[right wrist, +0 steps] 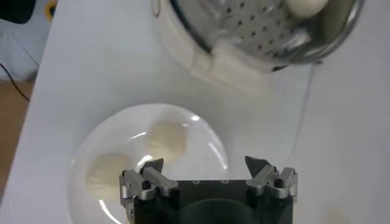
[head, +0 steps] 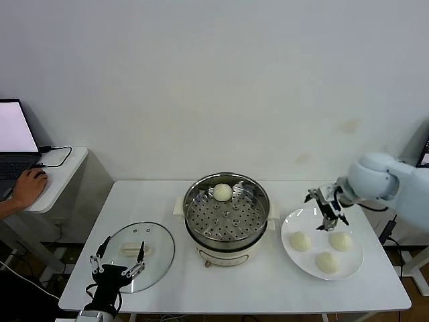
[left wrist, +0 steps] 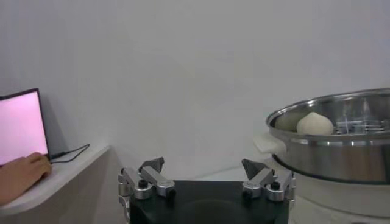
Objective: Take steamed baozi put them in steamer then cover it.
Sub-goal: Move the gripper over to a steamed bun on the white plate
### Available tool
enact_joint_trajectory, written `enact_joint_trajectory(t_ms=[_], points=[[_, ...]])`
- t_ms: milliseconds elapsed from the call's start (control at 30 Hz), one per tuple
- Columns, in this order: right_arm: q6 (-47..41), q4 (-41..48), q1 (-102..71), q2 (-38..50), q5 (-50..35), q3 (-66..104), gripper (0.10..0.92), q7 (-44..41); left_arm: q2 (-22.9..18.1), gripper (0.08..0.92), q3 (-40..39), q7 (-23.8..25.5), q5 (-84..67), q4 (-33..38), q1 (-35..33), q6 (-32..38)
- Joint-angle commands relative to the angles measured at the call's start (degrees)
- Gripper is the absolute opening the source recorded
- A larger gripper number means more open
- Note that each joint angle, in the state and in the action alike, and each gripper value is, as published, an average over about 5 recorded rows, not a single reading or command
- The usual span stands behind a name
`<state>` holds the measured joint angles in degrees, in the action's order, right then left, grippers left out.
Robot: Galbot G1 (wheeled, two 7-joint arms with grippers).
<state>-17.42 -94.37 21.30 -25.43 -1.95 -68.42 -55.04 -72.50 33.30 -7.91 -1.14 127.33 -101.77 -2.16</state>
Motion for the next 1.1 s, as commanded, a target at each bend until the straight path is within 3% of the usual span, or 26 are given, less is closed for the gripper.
enact_joint_trajectory(t_ms=[33,1100], points=[[-1.05,4.03,-13.45,0.1,3.57,9.31,0.822,0.45,-0.02,0.823,0.09,0.0,0.05,-0.02,-0.04,-0.04],[1.73,16.93,-28.9,-11.27,7.32,21.55,0.821,3.04,-0.36,0.823,0.86,0.16,0.14,-1.08,-0.48,0.0]])
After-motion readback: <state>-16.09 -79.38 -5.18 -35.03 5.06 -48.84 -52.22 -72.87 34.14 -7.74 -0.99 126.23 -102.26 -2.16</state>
